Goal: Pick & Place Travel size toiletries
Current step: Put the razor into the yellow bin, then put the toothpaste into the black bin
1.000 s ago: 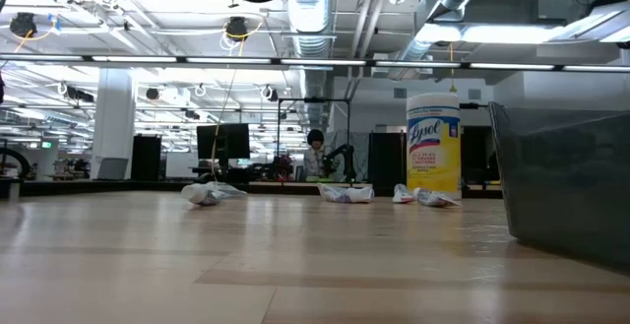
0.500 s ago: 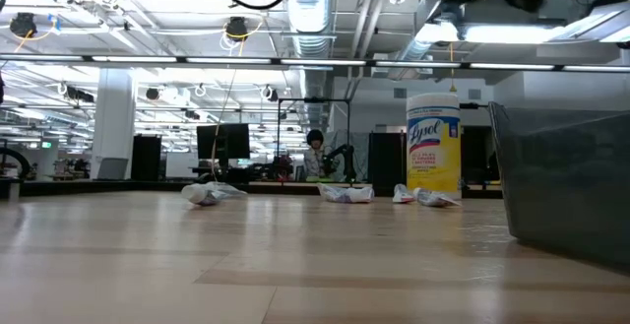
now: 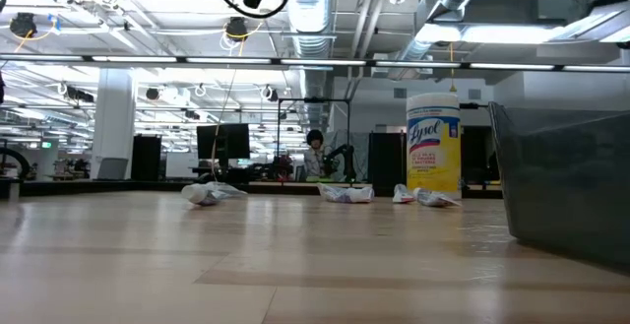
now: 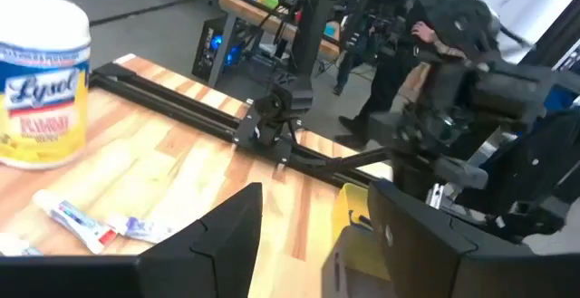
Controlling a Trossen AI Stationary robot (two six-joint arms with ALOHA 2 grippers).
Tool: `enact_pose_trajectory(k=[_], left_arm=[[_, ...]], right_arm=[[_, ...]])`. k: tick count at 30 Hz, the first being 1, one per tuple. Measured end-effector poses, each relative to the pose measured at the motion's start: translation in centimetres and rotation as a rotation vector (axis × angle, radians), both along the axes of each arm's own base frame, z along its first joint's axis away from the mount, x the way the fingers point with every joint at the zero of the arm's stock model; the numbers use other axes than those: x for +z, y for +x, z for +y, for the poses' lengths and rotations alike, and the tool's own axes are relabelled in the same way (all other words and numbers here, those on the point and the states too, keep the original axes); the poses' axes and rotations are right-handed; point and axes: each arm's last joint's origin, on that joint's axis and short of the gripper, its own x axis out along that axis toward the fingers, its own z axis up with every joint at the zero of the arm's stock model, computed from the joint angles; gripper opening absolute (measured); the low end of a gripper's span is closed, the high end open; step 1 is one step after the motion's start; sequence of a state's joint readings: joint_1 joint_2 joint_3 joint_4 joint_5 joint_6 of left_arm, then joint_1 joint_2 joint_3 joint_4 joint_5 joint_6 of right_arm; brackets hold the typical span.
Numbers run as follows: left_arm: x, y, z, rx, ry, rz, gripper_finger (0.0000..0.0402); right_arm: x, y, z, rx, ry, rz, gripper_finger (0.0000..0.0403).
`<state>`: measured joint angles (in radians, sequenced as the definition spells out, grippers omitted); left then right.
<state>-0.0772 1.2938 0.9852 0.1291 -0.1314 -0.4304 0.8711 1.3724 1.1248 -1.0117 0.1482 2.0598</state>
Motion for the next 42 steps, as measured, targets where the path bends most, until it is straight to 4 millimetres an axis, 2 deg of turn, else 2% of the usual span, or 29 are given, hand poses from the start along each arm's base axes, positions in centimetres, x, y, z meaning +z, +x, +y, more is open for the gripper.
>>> enact_pose_trajectory(k=[2, 5, 10, 14, 21, 26, 31, 36, 42], left_arm=[[0.0, 0.0, 0.0, -0.006, 0.034, 0.002, 0.0200], [0.0, 0.0, 0.0, -0.010, 0.056, 0.004, 0.0203], [0.0, 0.0, 0.0, -0.013, 0.074, 0.008, 0.0203], [-0.3, -0.1, 0.0, -0.018, 0.094, 0.036, 0.0204], [-0.4, -0.1, 0.0, -0.013, 0.088, 0.052, 0.0213], [-0.4, -0.1, 0.1, 0.028, 0.051, 0.050, 0.0221], [-1.1, -0.3, 0.2, 0.077, 0.010, 0.123, 0.0228], [-3.2, -1.3, 0.7, 0.228, -0.010, 0.342, 0.0226], [-5.0, -3.0, 1.4, 0.458, -0.009, 0.538, 0.0227]], right_arm=[[-1.0, -0.7, 1.6, -0.021, 0.037, 0.075, 0.0021], [-2.4, -0.9, 2.9, -0.022, 0.047, 0.187, 0.0021], [-4.3, -0.1, 3.5, -0.012, 0.039, 0.298, 0.0021], [-5.3, 0.5, 4.3, 0.049, 0.119, 0.406, 0.0025], [-7.0, 0.3, 5.5, 0.103, 0.089, 0.444, 0.0048], [-7.0, 0.1, 5.2, 0.146, 0.045, 0.435, 0.0088], [-6.6, 0.2, 4.5, 0.254, 0.014, 0.416, 0.0160], [-4.9, -0.3, 3.4, 0.294, -0.045, 0.316, 0.0222], [-2.2, -1.3, 1.7, 0.233, -0.091, 0.176, 0.0238]])
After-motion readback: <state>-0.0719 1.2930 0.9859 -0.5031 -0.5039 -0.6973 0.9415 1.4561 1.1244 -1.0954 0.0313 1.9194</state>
